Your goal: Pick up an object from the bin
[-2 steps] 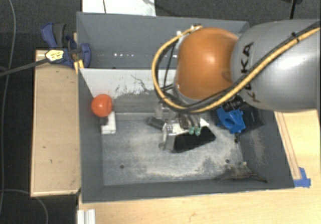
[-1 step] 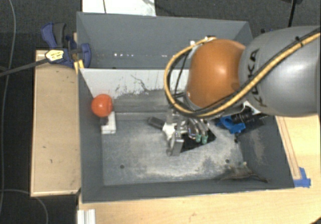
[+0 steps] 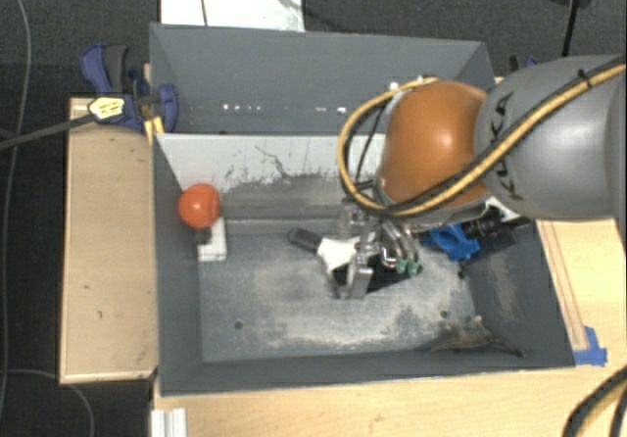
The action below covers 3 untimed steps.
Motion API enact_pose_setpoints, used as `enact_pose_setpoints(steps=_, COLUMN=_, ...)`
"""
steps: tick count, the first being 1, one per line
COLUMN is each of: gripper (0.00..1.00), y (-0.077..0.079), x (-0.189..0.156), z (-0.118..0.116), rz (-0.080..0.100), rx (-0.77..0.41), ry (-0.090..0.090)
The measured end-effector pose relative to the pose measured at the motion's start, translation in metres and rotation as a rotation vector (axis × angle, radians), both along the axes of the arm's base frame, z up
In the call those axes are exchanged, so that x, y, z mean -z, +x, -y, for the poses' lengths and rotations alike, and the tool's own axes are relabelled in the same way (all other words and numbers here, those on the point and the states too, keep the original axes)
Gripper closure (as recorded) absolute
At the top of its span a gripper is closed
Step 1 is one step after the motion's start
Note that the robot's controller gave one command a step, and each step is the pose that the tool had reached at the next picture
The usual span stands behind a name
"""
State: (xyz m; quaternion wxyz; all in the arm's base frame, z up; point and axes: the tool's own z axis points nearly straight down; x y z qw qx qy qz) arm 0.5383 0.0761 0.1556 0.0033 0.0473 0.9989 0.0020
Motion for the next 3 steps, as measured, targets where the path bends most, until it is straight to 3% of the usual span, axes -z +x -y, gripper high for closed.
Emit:
enact_pose_setpoints(steps=2, gripper=0.00, y=0.022, x=0.026, z=0.020, rz=0.006, rx=-0.134, ry=0.000)
enact_pose_setpoints(steps=3, gripper=0.00, y=0.016, x=0.036, z=0.030, rz=0.004, rx=-0.126, ry=0.000)
